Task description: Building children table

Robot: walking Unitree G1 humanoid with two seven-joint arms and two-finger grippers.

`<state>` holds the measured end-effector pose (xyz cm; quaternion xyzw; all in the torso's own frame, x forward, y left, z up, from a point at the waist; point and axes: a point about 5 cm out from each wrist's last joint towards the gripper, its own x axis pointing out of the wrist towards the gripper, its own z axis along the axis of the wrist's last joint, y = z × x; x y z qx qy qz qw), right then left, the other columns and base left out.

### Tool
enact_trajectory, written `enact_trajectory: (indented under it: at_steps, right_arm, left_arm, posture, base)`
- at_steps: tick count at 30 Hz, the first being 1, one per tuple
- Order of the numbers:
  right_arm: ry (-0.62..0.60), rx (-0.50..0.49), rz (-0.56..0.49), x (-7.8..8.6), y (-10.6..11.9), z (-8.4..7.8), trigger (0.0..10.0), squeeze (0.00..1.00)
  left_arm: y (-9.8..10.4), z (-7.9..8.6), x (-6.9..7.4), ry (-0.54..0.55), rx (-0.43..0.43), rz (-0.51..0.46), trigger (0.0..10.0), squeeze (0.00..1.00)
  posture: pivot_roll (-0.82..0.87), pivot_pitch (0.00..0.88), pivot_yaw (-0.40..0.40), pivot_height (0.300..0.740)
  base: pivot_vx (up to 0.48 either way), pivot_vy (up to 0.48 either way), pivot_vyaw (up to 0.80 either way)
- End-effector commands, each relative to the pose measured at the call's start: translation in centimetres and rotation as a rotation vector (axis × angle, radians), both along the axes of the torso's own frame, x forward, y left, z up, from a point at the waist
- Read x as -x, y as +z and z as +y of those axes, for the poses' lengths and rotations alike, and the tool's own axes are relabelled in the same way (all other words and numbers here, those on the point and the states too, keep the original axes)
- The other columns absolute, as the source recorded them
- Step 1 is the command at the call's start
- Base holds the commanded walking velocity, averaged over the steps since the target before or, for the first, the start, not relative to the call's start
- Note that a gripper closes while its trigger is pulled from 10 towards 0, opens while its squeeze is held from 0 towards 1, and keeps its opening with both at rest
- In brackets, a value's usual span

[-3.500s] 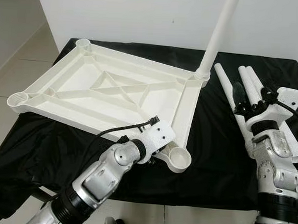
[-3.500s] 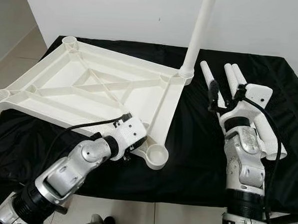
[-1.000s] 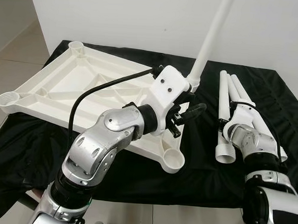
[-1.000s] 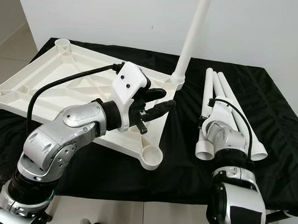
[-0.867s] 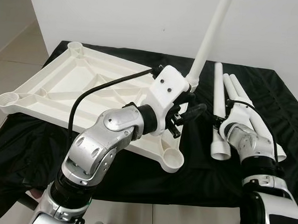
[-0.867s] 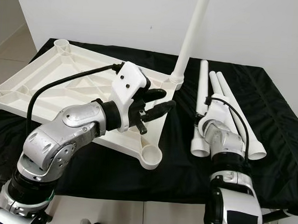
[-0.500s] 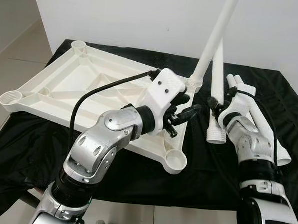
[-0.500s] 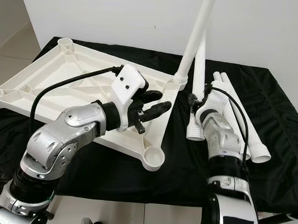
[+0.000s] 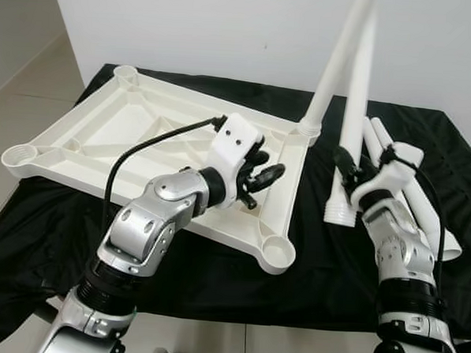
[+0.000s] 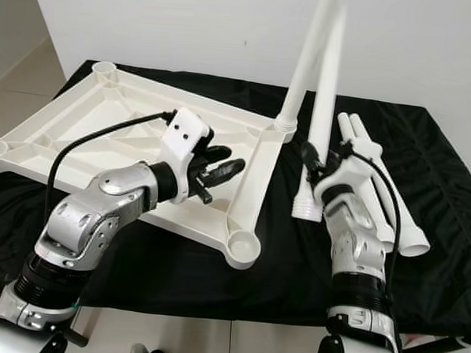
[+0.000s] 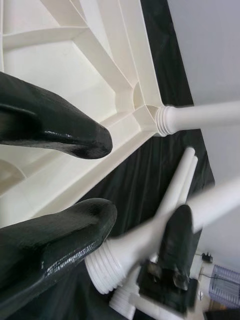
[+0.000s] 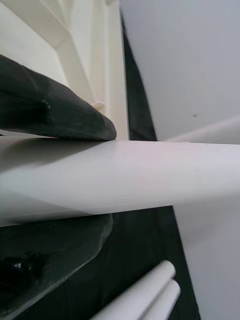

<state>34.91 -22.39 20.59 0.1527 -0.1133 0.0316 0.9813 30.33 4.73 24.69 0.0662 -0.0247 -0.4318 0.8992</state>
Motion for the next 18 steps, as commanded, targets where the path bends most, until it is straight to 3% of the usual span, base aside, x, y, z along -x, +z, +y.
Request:
enact_trajectory:
  at_steps: [1, 10, 12, 15, 18]
  right_arm:
    - [-0.031, -0.026, -0.072, 0.6, 0.8, -0.5, 10.0, 0.0]
    - [-0.037, -0.032, -0.151, 1.5, 1.3, -0.5, 10.0, 0.0]
    - [0.055, -0.022, -0.228, 2.1, 2.1, 0.6, 10.0, 0.0]
    - [0.085, -0.019, -0.251, 2.3, 2.4, 0.9, 10.0, 0.0]
    - [0.201, 0.024, -0.28, 2.6, 2.7, 2.1, 10.0, 0.0]
  left_arm:
    - [0.1, -0.5, 0.1, -0.069, -0.01, -0.01, 10.0, 0.0]
    - [-0.1, -0.6, -0.2, -0.085, 0.006, -0.003, 10.0, 0.0]
    - [0.2, -0.7, -0.3, -0.112, 0.055, 0.017, 10.0, 0.0]
    - [0.4, -0.7, -0.3, -0.124, 0.072, 0.025, 10.0, 0.0]
    - [1.5, -1.0, -0.2, -0.192, 0.19, 0.089, 10.0, 0.0]
  posture:
    - [-0.09, 0.108, 0.002, 0.74]
    - [-0.09, 0.106, 0.011, 0.74]
    - [-0.09, 0.102, 0.014, 0.74]
    - [-0.09, 0.101, 0.014, 0.74]
    - [-0.08, 0.093, 0.013, 0.74]
  base:
    - [0.0, 0.0, 0.0]
    - [0.0, 0.0, 0.0]
    - [0.0, 0.0, 0.0]
    - [0.0, 0.0, 0.0]
    - [0.0, 0.0, 0.0]
